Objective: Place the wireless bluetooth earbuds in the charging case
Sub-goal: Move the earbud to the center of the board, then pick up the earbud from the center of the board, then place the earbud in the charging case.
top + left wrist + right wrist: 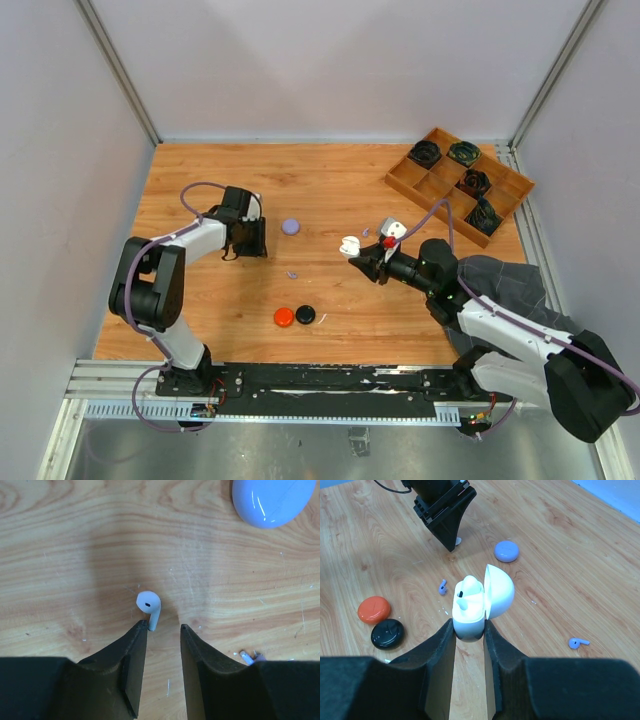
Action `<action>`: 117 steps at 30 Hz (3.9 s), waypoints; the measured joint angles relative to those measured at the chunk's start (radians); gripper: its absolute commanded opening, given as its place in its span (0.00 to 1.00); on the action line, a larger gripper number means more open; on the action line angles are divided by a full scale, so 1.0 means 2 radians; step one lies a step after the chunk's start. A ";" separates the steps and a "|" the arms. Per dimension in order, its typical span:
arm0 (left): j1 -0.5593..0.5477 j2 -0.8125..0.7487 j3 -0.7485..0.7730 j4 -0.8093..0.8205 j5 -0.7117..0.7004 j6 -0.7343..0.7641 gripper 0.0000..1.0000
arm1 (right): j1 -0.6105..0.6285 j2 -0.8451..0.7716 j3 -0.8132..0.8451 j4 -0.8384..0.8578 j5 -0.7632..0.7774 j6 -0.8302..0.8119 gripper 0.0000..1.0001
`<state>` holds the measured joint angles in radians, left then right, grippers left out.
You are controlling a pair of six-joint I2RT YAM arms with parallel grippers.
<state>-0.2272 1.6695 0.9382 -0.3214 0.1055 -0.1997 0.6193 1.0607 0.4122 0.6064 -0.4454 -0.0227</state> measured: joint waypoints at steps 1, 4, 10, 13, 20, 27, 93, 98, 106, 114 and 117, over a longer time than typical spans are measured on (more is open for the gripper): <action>-0.002 -0.002 0.000 -0.004 0.000 0.000 0.39 | 0.000 0.000 0.000 0.000 0.000 0.000 0.01; -0.006 -0.008 0.000 -0.014 -0.001 0.000 0.39 | 0.000 0.000 0.000 0.000 -0.001 0.003 0.01; -0.013 -0.022 0.006 -0.035 -0.015 0.000 0.40 | 0.000 0.000 0.002 0.000 -0.006 0.008 0.01; -0.014 -0.022 0.027 -0.046 -0.032 0.000 0.40 | 0.000 0.000 0.002 -0.004 -0.005 0.007 0.01; -0.023 0.004 0.087 -0.066 -0.072 0.008 0.41 | 0.000 -0.001 0.003 -0.016 -0.005 0.007 0.01; -0.029 0.039 0.103 -0.091 -0.095 0.014 0.41 | 0.000 -0.005 0.010 -0.031 -0.003 0.007 0.01; -0.052 -0.045 0.037 -0.061 -0.032 0.025 0.24 | 0.000 -0.033 0.017 -0.030 -0.012 0.007 0.01; -0.056 -0.129 0.006 -0.008 0.025 0.024 0.23 | 0.000 -0.027 0.017 -0.009 -0.015 0.007 0.01; -0.078 -0.226 -0.058 0.084 0.117 0.007 0.22 | 0.001 0.006 0.017 0.024 -0.026 0.007 0.01; -0.097 -0.283 -0.107 0.206 0.203 -0.044 0.22 | 0.008 0.020 0.021 0.040 -0.026 0.006 0.01; -0.112 -0.297 -0.117 0.240 0.221 -0.059 0.22 | 0.014 0.025 0.029 0.052 -0.026 0.007 0.01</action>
<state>-0.4519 1.0760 0.7048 0.1577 0.5480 -0.3172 0.6479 1.1110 0.4694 0.7109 -0.4976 -0.0090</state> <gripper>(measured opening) 0.232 0.262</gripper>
